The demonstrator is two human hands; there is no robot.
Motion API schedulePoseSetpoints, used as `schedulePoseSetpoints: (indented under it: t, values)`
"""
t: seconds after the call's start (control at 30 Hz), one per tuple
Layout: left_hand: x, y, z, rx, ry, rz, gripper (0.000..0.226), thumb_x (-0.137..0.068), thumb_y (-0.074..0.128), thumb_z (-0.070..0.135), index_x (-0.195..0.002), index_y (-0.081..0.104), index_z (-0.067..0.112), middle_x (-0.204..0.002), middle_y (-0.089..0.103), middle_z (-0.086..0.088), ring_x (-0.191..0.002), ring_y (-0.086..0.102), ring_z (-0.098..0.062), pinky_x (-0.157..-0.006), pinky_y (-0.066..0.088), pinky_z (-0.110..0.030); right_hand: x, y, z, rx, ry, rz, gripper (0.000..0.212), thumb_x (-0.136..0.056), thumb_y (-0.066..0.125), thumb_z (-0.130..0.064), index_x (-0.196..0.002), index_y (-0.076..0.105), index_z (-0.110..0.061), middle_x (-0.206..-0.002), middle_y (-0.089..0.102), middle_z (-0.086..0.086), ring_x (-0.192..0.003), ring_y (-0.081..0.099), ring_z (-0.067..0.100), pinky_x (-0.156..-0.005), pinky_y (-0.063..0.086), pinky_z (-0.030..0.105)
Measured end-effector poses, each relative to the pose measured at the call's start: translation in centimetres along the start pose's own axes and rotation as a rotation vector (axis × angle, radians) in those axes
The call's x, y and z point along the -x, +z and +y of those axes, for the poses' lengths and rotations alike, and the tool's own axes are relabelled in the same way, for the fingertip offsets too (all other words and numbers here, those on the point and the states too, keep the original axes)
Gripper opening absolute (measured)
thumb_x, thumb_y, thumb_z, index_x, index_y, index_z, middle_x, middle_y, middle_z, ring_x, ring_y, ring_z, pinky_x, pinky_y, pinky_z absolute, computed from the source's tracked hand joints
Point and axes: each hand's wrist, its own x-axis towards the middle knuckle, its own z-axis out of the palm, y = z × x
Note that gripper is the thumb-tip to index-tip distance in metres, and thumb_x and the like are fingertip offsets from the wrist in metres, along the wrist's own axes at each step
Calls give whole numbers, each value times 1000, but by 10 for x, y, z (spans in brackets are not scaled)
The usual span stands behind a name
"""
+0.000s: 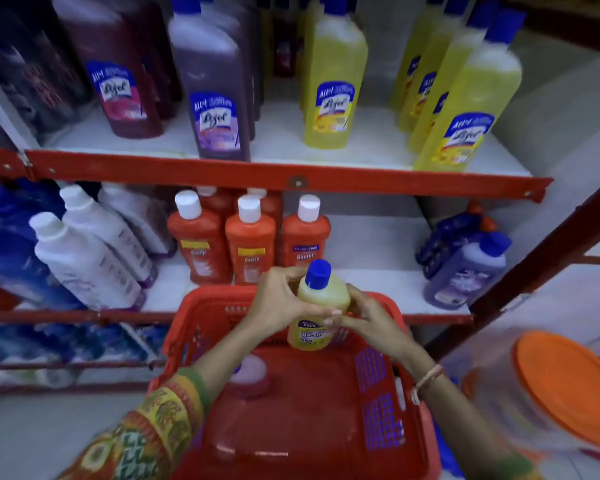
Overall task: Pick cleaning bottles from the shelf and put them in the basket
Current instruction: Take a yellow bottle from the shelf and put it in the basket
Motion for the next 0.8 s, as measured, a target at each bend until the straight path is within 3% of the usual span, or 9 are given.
schedulePoseSetpoints:
  t: [0.1, 0.23, 0.37, 0.5, 0.63, 0.8]
  values:
    - [18, 17, -36, 0, -94, -2, 53, -44, 96, 26, -92, 74, 19, -87, 79, -4, -78, 70, -11, -77, 60, -48, 8, 11, 39, 72, 54, 8, 43, -79, 73, 1, -115, 58, -14, -113, 66, 10, -102, 59, 18, -94, 49, 46]
    - [43, 36, -84, -8, -206, -4, 54, -46, 96, 14, -96, 74, 16, -89, 78, -5, -76, 65, -4, -76, 58, -37, 16, 30, 83, 177, 127, 2, 45, -72, 81, -7, -111, 60, -16, -106, 68, 9, -99, 59, 17, -94, 50, 52]
    - [66, 47, -124, 44, -350, -30, 56, -45, 95, 6, -96, 74, 18, -89, 77, 3, -78, 65, -3, -78, 56, -28, 24, 52, 114, 260, 187, -12, 48, -67, 84, -17, -109, 61, -12, -103, 68, 3, -97, 62, 16, -89, 51, 43]
    - [80, 51, -145, 63, -431, -38, 59, -46, 94, 3, -91, 71, 31, -85, 76, 12, -78, 67, 1, -72, 54, -17, 29, 69, 130, 308, 274, -20, 49, -70, 82, -11, -114, 61, -8, -109, 73, 11, -100, 67, 22, -91, 52, 41]
    - [87, 55, -153, 54, -453, -72, 59, -47, 93, 1, -98, 72, 24, -80, 75, 22, -78, 66, 8, -69, 51, -8, 34, 77, 133, 347, 316, -7, 52, -69, 81, -13, -116, 60, -13, -105, 75, 9, -99, 68, 22, -86, 52, 32]
    - [87, 56, -154, 76, -467, -74, 65, -51, 92, 1, -111, 68, 9, -107, 73, -9, -95, 67, -15, -88, 54, -29, 32, 79, 131, 389, 359, -17, 57, -67, 83, -18, -118, 58, -12, -105, 75, 12, -100, 68, 24, -86, 53, 35]
